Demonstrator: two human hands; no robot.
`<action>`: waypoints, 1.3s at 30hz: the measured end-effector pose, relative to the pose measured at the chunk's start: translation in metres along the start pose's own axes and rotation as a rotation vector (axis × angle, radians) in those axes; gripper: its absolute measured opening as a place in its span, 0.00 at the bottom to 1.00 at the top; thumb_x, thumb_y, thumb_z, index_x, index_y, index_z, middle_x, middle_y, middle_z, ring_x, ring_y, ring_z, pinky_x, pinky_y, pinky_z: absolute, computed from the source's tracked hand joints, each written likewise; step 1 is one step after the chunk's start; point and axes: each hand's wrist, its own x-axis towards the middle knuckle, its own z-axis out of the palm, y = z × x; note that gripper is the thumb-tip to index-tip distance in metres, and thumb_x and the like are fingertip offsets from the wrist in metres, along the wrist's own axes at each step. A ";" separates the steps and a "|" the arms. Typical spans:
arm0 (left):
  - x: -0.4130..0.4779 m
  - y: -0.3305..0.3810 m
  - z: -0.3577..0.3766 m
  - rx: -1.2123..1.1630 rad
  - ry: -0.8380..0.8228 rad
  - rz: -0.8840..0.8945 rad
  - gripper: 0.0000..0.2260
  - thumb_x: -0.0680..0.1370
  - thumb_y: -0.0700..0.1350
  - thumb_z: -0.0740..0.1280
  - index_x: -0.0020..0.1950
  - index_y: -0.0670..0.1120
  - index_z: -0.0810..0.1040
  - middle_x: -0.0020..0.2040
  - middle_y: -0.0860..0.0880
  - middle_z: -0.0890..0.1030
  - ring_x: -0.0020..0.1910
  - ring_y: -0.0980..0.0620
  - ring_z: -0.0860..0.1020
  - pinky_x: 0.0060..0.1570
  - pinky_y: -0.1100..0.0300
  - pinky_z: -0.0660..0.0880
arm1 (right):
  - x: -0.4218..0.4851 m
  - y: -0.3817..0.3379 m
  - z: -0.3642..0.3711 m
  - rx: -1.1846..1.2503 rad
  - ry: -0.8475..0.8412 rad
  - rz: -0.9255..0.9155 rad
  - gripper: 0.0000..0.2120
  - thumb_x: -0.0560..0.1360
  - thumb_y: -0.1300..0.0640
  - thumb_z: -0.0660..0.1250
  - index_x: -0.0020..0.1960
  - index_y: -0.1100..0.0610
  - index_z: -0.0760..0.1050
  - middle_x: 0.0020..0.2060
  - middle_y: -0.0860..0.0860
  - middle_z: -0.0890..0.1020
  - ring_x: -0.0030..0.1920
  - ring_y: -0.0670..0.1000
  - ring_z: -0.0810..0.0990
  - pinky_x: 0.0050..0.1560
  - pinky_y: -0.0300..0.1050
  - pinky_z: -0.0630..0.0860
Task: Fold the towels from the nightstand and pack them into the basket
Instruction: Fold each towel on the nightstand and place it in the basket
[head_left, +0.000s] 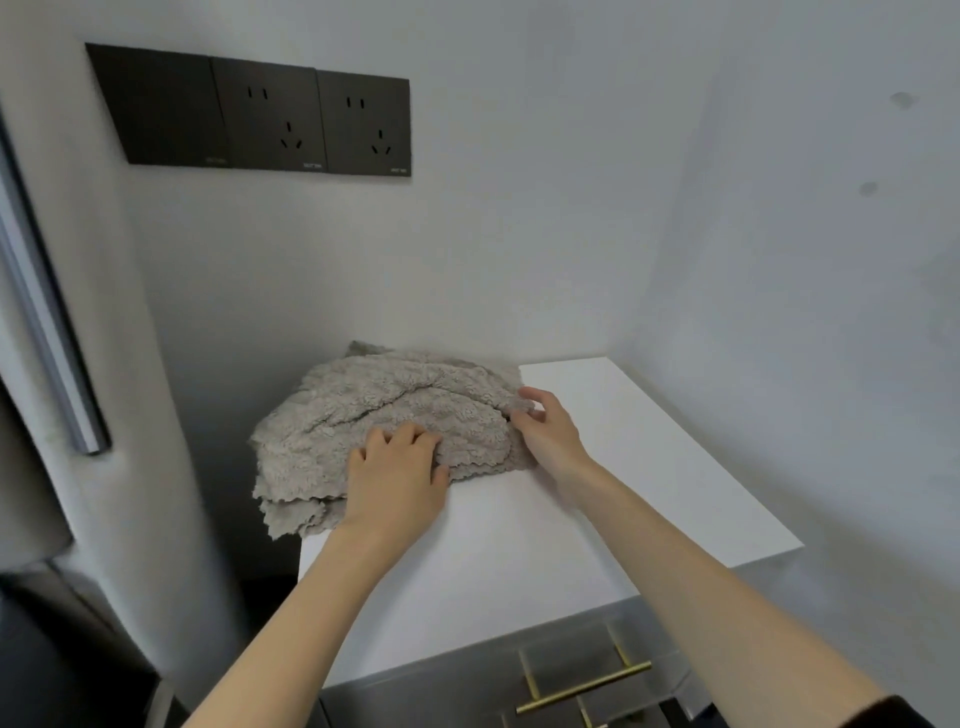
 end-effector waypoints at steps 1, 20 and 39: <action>0.001 0.000 0.000 0.005 -0.004 -0.002 0.19 0.82 0.54 0.55 0.72 0.53 0.66 0.69 0.55 0.68 0.67 0.47 0.63 0.62 0.51 0.63 | 0.002 -0.001 0.002 0.084 0.018 -0.001 0.15 0.78 0.55 0.62 0.64 0.48 0.72 0.52 0.50 0.79 0.62 0.54 0.74 0.65 0.51 0.71; -0.011 0.044 -0.021 -0.282 0.413 0.127 0.12 0.78 0.49 0.62 0.36 0.47 0.74 0.31 0.54 0.75 0.36 0.52 0.71 0.30 0.59 0.64 | -0.022 -0.039 -0.088 0.884 0.363 -0.167 0.11 0.78 0.69 0.61 0.44 0.53 0.72 0.40 0.51 0.81 0.38 0.49 0.79 0.37 0.41 0.77; 0.010 0.095 0.032 -0.374 -0.244 -0.014 0.22 0.77 0.61 0.60 0.64 0.48 0.74 0.58 0.49 0.77 0.61 0.44 0.73 0.63 0.47 0.70 | -0.035 0.007 -0.162 0.167 0.163 -0.087 0.10 0.78 0.51 0.65 0.58 0.50 0.71 0.49 0.50 0.80 0.44 0.47 0.79 0.42 0.40 0.74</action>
